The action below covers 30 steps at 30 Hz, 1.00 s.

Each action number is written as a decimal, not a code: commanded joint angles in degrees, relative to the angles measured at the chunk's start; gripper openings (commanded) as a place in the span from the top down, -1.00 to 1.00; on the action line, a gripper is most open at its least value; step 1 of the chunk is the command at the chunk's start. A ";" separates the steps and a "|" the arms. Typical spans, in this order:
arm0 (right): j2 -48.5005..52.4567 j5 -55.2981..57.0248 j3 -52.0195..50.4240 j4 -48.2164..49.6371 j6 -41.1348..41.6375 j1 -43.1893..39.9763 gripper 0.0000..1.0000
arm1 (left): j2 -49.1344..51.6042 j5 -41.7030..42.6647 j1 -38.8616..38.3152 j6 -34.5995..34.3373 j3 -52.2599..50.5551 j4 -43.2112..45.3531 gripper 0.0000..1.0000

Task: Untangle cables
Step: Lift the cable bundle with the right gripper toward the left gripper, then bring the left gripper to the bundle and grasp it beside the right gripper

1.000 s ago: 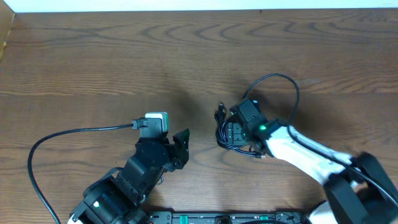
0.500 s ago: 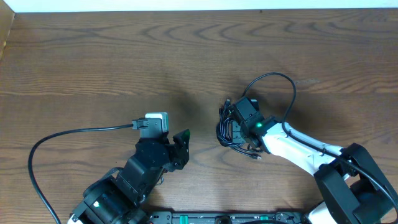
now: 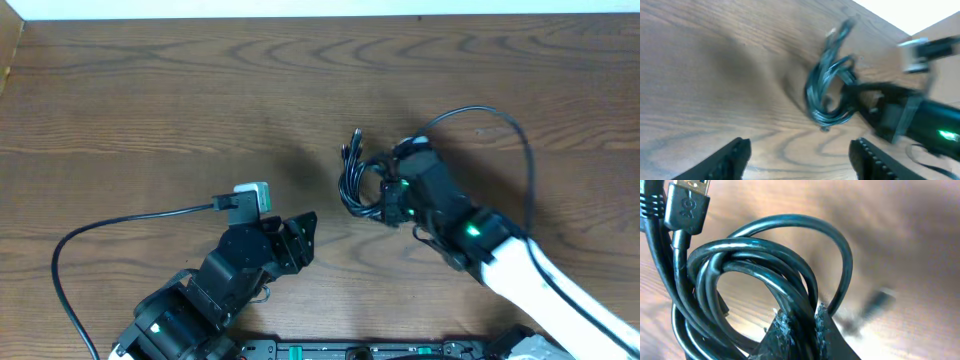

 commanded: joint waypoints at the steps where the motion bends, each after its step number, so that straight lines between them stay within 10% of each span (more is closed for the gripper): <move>1: -6.38 1.55 0.74 1.99 -2.80 -0.24 0.98 | 0.42 3.39 0.24 -5.57 0.37 1.73 -0.44; 26: -10.56 -7.52 0.74 3.58 -5.33 -0.24 0.98 | 9.60 11.17 0.24 0.98 0.37 18.93 -0.31; 30: -10.71 -7.85 0.74 3.56 -5.31 -0.24 0.99 | 9.90 11.19 0.24 2.32 0.35 18.49 -0.01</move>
